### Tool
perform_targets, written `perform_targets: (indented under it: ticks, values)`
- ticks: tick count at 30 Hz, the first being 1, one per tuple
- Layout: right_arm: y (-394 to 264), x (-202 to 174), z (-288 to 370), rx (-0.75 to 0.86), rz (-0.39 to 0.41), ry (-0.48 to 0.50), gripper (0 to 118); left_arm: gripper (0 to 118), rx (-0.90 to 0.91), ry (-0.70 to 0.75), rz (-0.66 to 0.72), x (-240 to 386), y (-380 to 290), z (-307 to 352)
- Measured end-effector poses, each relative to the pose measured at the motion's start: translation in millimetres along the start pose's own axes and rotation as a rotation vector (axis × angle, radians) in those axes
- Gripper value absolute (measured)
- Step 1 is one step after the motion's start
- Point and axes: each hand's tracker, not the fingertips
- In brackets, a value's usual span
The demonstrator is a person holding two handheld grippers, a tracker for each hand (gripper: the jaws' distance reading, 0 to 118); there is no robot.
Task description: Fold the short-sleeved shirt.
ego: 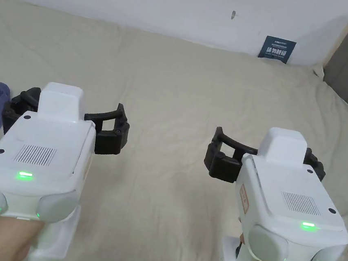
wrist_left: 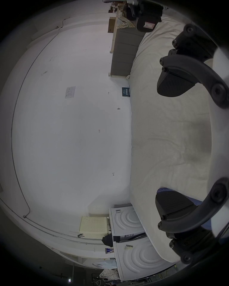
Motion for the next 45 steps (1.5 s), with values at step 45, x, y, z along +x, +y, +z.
perform_targets:
  ticks: [45]
  values:
    - [8.7, 9.6, 1.3, -0.012, -0.111, 0.027, 115, 118, 0.041, -0.045, 0.038, -0.1, 6.3, 4.0]
